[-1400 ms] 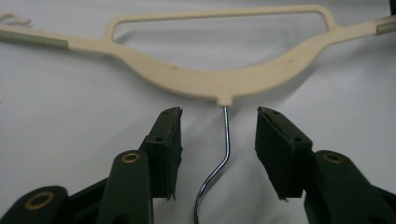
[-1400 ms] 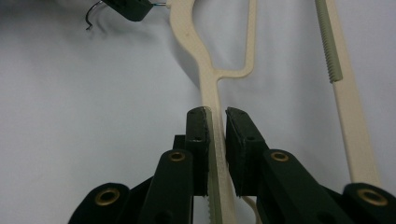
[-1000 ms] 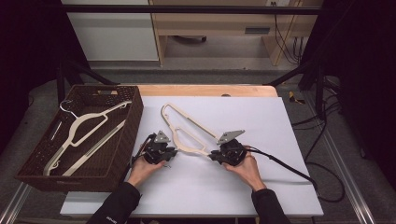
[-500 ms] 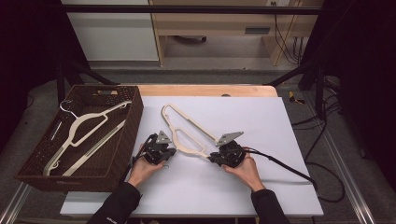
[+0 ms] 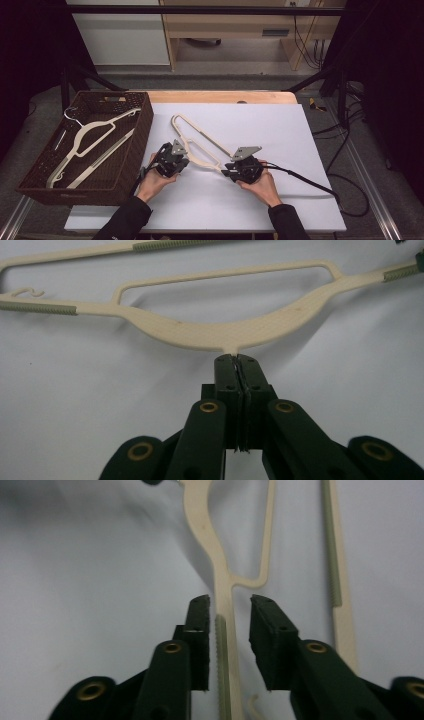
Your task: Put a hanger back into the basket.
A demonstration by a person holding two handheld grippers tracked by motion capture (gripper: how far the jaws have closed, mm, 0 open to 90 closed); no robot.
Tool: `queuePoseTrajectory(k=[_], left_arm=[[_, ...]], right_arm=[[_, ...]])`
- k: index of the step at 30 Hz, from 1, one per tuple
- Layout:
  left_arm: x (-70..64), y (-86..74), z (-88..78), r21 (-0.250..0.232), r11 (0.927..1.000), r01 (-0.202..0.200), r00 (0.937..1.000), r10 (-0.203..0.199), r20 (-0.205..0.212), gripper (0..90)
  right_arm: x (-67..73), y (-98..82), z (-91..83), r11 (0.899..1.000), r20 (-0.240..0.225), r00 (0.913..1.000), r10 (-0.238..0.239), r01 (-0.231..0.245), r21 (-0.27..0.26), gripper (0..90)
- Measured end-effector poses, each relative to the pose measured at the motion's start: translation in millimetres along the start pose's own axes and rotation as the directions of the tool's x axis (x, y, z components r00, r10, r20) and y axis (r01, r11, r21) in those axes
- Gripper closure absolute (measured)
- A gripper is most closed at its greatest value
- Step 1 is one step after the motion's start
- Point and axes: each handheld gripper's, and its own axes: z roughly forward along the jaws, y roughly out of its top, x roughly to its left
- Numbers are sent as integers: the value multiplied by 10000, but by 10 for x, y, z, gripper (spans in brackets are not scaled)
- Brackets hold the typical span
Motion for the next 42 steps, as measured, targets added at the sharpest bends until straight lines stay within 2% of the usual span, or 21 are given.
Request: queuePoseTrajectory(k=[5,7,9,15,19,22,29,32,34,35,36,38,40,42], left_arm=[[-75,80,-115,29,10000,-87,9998,87,-153,887],[-111,116,-166,4,9999,-119,9998,119,-167,887],[-140,145,-214,-19,9999,-118,9998,117,-167,887],[-195,197,-317,-87,10000,-46,10000,46,-83,887],[-214,215,-363,-99,9999,82,10000,-81,44,887],[-227,224,-384,-20,9999,147,9998,-146,111,887],[-224,222,-388,-74,9996,262,9992,-259,300,885],[-211,220,-397,-192,9997,170,9990,-162,416,880],[-183,214,-410,-390,9987,321,9977,-297,614,874],[-165,212,-426,-631,9969,464,9955,-409,857,863],[-150,215,-452,-893,9946,532,9938,-440,1020,809],[-127,217,-525,-1416,9872,739,9927,-593,1052,735],[-93,216,-610,-2060,9739,950,9918,-747,1039,656],[-52,215,-711,-2585,9604,1044,9932,-873,766,540]], right_arm=[[27,87,-74,9938,44,10000,-56,61,-1107,471],[79,139,-71,9923,227,9992,-329,353,-1189,436],[133,184,-48,9898,63,9991,-408,413,-1367,400],[294,277,75,9879,144,9951,-977,988,-1195,366],[337,281,170,9876,377,9908,-1299,1326,-837,409],[374,274,239,9867,509,9877,-1476,1506,-620,473],[388,254,277,9819,614,9814,-1819,1846,-416,719],[384,251,275,9792,594,9786,-1968,1993,-390,739],[385,251,264,9751,605,9745,-2163,2187,-368,748],[386,250,259,9739,658,9731,-2209,2237,-381,751],[385,251,254,9723,686,9714,-2272,2303,-406,752],[383,251,249,9711,660,9703,-2327,2355,-389,755],[380,252,240,9696,640,9687,-2396,2422,-354,758],[375,257,223,9682,715,9671,-2443,2474,-378,763]])
